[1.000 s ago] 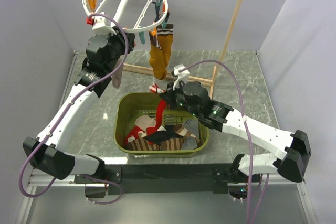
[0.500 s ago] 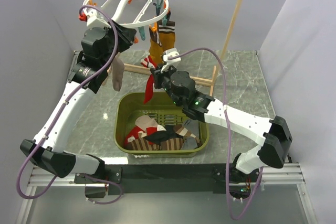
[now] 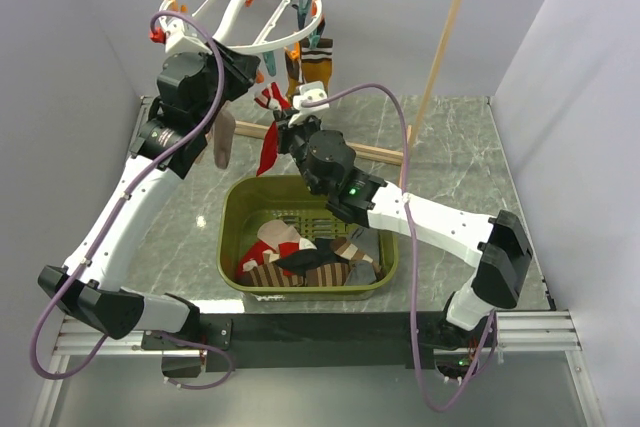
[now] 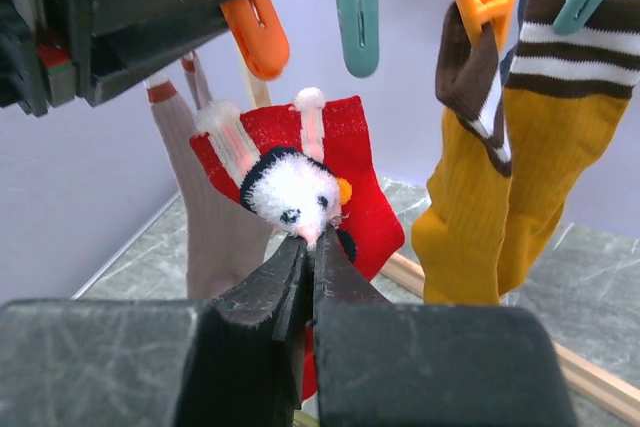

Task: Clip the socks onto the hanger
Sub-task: Clamp the sock onto the hanger.

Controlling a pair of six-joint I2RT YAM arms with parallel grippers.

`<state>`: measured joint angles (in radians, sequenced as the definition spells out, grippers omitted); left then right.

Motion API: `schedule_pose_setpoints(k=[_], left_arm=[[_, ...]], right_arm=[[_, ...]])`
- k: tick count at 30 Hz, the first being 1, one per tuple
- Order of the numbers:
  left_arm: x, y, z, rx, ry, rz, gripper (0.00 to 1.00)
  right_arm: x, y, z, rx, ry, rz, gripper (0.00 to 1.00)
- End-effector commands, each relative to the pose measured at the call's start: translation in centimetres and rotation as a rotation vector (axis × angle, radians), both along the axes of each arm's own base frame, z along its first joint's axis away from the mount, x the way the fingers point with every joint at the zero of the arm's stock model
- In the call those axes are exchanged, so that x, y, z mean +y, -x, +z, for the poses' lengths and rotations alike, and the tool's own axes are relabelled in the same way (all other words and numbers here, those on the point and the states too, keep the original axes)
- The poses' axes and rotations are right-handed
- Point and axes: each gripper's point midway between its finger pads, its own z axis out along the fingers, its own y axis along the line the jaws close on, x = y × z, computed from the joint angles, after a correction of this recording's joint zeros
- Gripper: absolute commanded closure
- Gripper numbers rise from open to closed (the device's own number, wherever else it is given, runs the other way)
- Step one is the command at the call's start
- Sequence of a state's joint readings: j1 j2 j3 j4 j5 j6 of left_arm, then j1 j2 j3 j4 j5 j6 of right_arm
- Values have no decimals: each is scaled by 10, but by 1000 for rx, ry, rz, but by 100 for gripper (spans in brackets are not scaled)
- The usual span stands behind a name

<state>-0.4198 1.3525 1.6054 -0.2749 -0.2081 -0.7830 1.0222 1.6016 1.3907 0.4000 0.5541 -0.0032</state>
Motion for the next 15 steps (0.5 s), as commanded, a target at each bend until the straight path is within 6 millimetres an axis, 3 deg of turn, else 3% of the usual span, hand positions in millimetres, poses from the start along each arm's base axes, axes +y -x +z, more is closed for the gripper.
schedule_pose_setpoints(k=[1, 15], left_arm=[[5, 8, 25, -71, 53, 18, 92], [6, 12, 28, -91, 28, 20, 91]], right_arm=[[-3, 0, 36, -66, -67, -34, 100], [14, -6, 41, -87, -34, -46, 100]])
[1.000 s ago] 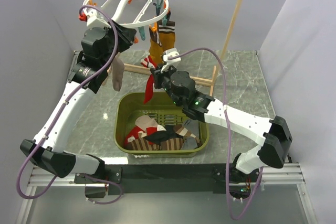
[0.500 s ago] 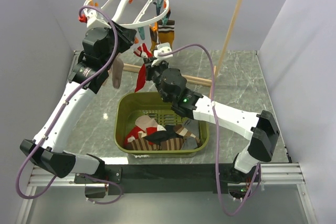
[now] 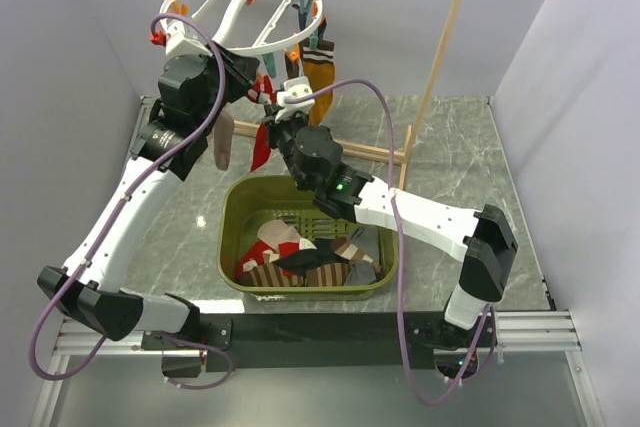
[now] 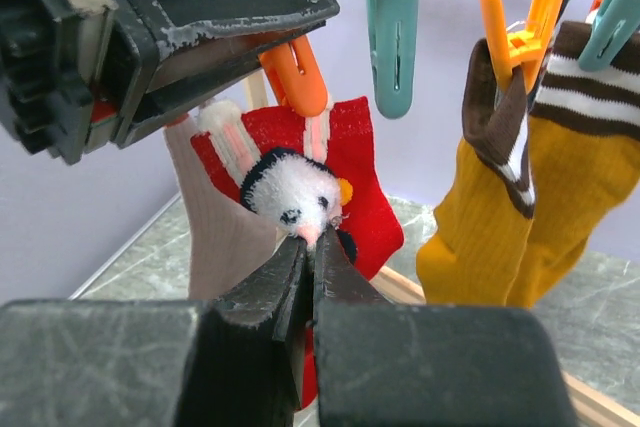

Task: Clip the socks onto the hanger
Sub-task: Clamp the sock onto the hanger.

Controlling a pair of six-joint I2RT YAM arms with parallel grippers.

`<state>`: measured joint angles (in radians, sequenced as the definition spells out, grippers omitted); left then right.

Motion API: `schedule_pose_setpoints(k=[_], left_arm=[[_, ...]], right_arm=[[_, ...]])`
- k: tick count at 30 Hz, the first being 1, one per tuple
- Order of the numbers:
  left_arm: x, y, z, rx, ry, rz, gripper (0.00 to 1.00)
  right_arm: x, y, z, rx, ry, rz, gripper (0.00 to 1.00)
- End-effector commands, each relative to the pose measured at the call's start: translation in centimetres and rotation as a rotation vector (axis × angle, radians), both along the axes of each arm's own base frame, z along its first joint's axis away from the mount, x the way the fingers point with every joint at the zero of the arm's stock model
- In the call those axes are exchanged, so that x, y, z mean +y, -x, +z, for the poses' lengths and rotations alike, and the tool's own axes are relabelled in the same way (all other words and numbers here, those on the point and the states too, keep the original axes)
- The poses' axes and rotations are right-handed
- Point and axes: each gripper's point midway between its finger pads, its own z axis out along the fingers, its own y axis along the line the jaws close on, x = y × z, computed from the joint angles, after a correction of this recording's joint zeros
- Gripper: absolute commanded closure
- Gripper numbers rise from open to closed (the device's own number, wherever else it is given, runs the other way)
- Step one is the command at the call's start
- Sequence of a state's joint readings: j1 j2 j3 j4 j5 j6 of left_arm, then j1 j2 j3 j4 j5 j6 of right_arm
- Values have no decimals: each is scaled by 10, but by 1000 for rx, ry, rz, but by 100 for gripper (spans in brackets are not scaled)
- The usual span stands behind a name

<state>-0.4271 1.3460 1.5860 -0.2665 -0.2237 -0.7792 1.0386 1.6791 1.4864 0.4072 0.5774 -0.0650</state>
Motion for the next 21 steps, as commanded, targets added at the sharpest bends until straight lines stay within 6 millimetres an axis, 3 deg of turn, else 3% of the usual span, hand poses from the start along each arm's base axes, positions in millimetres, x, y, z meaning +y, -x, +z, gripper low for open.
schedule_pose_setpoints(k=[1, 21], left_arm=[[6, 11, 32, -95, 31, 12, 91], [5, 19, 32, -115, 9, -6, 91]], right_arm=[[-3, 0, 33, -55, -62, -31, 100], [-7, -2, 48, -116, -50, -54, 100]])
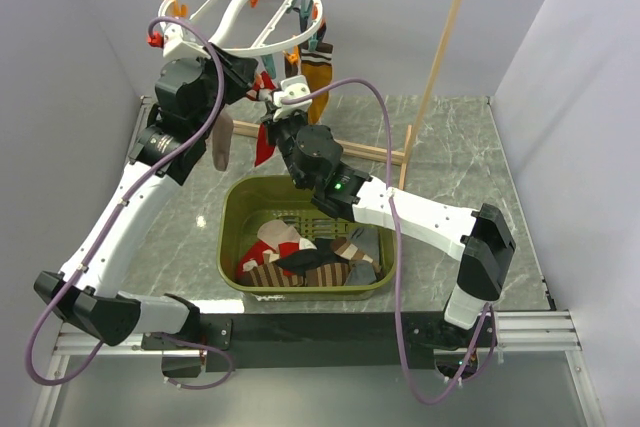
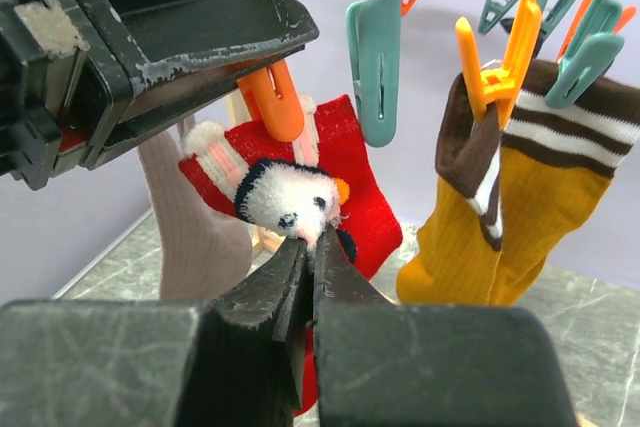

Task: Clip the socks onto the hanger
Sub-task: Clamp the sock onto the hanger.

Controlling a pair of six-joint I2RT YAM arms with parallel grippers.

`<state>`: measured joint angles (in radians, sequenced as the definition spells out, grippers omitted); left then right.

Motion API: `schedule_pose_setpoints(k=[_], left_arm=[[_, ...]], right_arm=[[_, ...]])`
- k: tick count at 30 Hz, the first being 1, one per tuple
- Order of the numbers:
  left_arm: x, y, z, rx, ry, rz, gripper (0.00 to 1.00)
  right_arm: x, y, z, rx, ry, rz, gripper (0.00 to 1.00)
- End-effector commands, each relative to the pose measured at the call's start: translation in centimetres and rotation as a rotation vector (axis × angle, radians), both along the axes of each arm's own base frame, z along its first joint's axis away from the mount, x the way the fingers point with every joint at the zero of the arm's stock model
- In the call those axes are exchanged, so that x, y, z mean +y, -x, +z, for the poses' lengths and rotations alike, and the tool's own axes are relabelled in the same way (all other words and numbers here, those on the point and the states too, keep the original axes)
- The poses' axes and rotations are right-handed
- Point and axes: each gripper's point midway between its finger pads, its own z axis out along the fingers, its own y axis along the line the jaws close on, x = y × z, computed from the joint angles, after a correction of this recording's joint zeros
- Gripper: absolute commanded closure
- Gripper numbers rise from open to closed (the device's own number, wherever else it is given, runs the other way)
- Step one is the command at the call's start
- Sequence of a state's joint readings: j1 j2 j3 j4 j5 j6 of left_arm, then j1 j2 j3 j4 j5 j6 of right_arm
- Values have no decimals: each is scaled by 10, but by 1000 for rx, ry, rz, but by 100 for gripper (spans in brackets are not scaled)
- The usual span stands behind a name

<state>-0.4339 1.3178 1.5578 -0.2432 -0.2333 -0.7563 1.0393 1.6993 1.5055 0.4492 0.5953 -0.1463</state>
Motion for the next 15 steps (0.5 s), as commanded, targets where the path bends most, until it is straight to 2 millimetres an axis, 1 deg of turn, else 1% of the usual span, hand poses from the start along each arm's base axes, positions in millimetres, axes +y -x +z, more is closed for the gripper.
schedule_pose_setpoints(k=[1, 4, 13, 15], left_arm=[[3, 14, 31, -95, 23, -10, 91], [2, 17, 34, -111, 27, -25, 91], [3, 18, 35, -124, 24, -20, 90], [4, 19, 36, -128, 31, -16, 90]], right_arm=[[-6, 3, 42, -72, -83, -22, 100], [-6, 2, 43, -80, -79, -31, 100], [-6, 2, 58, -95, -109, -31, 100], [-4, 3, 57, -97, -114, -12, 100]])
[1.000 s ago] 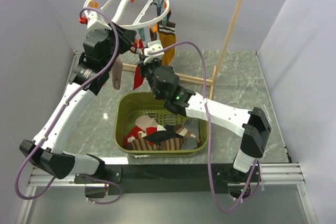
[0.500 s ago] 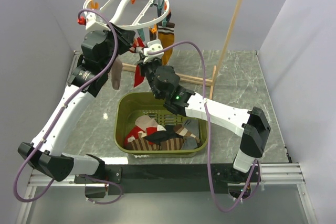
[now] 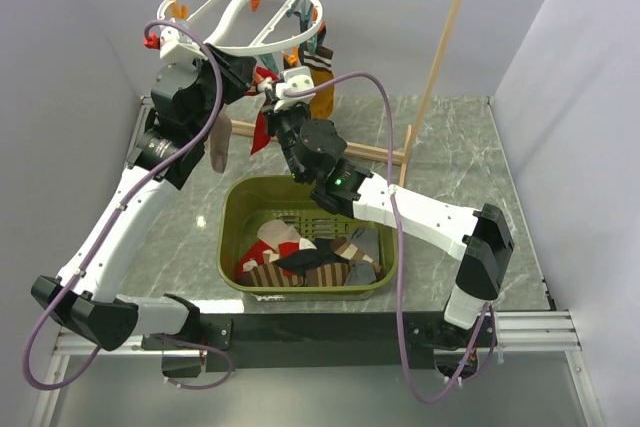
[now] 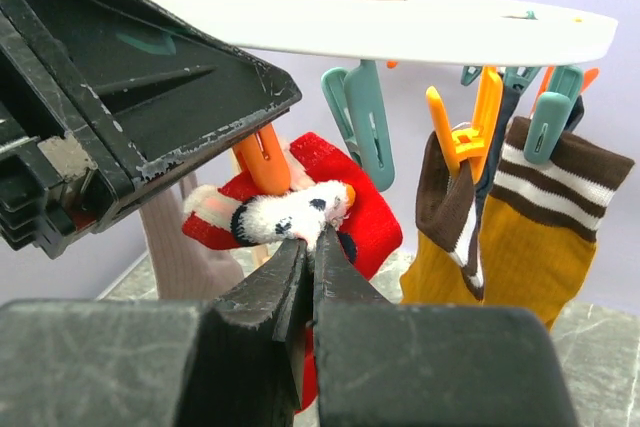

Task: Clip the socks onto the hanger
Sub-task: Clamp the sock onto the hanger.

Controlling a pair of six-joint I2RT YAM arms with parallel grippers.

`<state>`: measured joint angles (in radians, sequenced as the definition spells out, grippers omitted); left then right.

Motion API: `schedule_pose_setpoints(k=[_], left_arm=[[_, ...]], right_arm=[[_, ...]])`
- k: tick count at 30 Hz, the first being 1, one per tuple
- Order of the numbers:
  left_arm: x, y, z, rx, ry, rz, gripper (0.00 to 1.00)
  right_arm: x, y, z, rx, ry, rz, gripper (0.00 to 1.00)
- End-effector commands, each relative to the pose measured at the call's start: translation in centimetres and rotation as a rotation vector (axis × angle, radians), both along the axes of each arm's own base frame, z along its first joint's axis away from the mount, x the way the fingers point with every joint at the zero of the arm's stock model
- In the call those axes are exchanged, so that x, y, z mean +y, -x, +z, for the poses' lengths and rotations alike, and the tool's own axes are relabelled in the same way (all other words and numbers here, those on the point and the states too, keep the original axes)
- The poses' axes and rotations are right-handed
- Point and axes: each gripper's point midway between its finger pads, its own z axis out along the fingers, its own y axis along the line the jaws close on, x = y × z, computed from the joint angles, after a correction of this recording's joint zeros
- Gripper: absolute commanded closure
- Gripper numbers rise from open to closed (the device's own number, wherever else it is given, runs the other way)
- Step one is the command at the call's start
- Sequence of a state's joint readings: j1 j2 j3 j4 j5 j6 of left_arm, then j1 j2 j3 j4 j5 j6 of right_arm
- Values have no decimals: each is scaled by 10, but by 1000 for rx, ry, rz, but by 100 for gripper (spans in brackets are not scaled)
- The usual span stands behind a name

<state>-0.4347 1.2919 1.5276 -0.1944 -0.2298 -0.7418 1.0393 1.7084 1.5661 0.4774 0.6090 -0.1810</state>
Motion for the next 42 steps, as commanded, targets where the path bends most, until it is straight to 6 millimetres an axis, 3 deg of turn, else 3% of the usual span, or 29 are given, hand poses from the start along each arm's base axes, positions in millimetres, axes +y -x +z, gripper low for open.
schedule_pose_setpoints(k=[1, 10, 18, 30, 37, 42], left_arm=[[2, 15, 29, -88, 30, -12, 90], [4, 21, 44, -118, 55, -19, 90], [3, 21, 41, -107, 58, -23, 87], [6, 22, 38, -97, 38, -11, 39], [11, 24, 40, -102, 26, 9, 27], [18, 25, 41, -100, 4, 35, 25]], right_arm=[[0, 7, 29, -49, -78, 19, 100], [8, 5, 12, -29, -37, 37, 100], [13, 3, 6, -19, -18, 35, 100], [12, 1, 8, -18, -31, 21, 100], [15, 3, 8, -10, -27, 42, 100], [21, 8, -3, 23, 15, 93, 86]])
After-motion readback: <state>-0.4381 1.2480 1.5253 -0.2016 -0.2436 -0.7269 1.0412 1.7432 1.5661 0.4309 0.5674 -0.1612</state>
